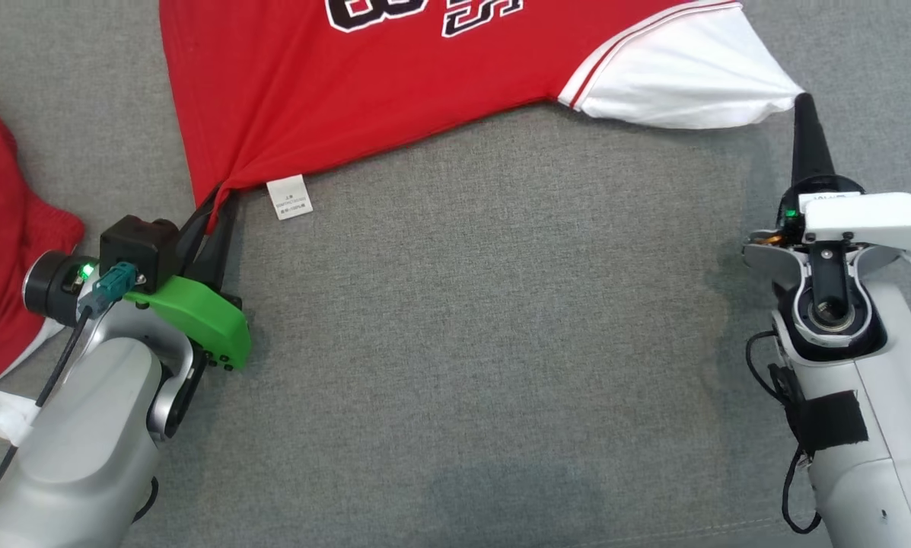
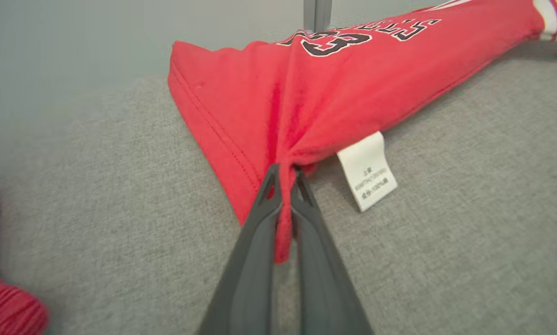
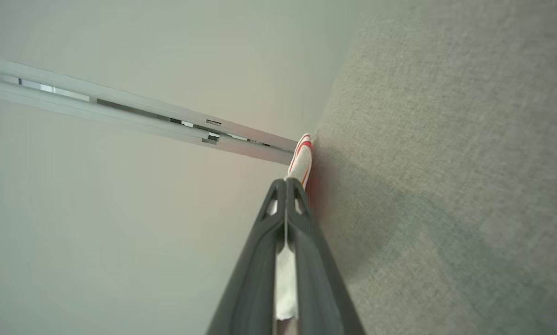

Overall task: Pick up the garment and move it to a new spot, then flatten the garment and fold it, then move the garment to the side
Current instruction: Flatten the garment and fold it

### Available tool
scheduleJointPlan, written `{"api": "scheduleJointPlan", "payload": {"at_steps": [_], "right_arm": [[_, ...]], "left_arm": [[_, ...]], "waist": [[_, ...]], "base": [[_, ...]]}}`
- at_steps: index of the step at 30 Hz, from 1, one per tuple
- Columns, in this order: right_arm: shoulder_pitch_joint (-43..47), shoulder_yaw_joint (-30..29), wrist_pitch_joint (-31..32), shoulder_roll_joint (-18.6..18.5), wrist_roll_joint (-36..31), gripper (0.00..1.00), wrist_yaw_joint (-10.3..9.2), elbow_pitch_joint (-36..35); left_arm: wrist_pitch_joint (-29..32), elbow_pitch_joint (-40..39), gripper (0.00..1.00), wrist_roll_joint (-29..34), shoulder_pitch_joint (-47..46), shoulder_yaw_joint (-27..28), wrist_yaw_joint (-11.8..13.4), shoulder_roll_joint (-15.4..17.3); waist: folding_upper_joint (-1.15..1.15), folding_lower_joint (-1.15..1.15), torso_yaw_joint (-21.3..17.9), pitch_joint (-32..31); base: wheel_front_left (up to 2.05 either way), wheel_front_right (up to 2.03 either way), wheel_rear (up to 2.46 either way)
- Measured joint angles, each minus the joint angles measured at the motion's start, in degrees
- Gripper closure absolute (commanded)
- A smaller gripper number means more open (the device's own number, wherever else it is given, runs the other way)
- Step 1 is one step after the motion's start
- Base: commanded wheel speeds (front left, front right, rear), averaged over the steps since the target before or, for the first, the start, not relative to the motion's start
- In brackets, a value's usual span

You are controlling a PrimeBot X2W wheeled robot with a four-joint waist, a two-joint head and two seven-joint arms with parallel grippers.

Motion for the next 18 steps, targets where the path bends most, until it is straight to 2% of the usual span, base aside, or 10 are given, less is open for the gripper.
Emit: {"api": "scheduleJointPlan", "payload": {"at_steps": [2,5,8,14,18], "right_arm": [[0.7,-0.09,0.51,-1.09,0.77,1.0,2.0,-2.93],[3.48,0.67,2.58,-3.58,0.71,1.0,3.64,-6.08],[9.88,2.86,5.0,-6.97,-1.19,1.0,3.61,-6.59],[20.4,7.27,8.01,-8.27,-3.19,1.0,3.05,-7.73],[25.95,9.38,9.14,-8.29,-3.57,1.0,2.58,-10.92]], "left_arm": [[0.08,-0.8,1.0,0.09,0.04,0.74,-0.64,-0.41],[0.08,-4.15,1.0,1.53,0.05,1.77,-1.51,-0.79],[0.08,-5.56,1.0,3.78,1.5,1.56,-2.26,-0.46],[0.08,-7.39,1.0,5.08,9.89,2.25,-2.09,1.25],[0.08,-9.2,1.0,5.1,16.34,3.82,-0.69,2.05]], "waist": [[0.0,0.0,0.22,-1.07],[0.0,-0.01,0.65,-2.9],[0.0,-0.01,1.12,-4.9],[0.0,-0.01,1.75,-8.42],[0.0,-0.01,1.8,-11.03]], "base": [[0.0,0.0,0.0],[0.0,0.0,0.0],[0.0,0.0,0.0],[0.0,0.0,0.0],[0.0,0.0,0.0]]}}
